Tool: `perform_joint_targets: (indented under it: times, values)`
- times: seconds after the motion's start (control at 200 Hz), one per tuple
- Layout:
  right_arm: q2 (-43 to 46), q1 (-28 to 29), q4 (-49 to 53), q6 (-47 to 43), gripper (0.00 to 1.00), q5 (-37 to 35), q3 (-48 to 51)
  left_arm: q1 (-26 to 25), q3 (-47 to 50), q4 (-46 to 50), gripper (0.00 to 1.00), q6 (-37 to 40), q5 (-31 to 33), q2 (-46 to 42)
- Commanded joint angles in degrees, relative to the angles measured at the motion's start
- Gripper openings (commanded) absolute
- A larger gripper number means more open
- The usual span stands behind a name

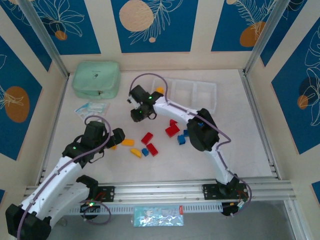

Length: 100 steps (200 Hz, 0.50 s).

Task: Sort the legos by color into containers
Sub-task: Place the lego in the container.

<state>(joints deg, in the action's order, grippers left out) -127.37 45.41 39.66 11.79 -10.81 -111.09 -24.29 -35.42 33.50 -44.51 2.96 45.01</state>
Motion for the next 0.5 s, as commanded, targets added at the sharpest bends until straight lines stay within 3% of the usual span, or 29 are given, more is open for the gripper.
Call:
perform_joint_targets:
  times: [0.0, 0.205, 0.495]
  values:
    - [5.24, -3.36, -0.50, 3.87, 0.26, -0.67, 2.95, -0.49, -2.35, -4.10, 1.00, 2.05, -3.77, 1.86]
    - [6.12, -9.36, -0.55, 6.47, 0.26, -2.38, 2.80, -0.62, -3.38, -10.17, 1.00, 2.76, -7.38, 7.14]
    - [-1.30, -13.42, 2.52, 4.36, 0.26, -7.25, -7.92, -0.93, -5.81, -15.63, 1.00, 3.36, -9.81, 14.00]
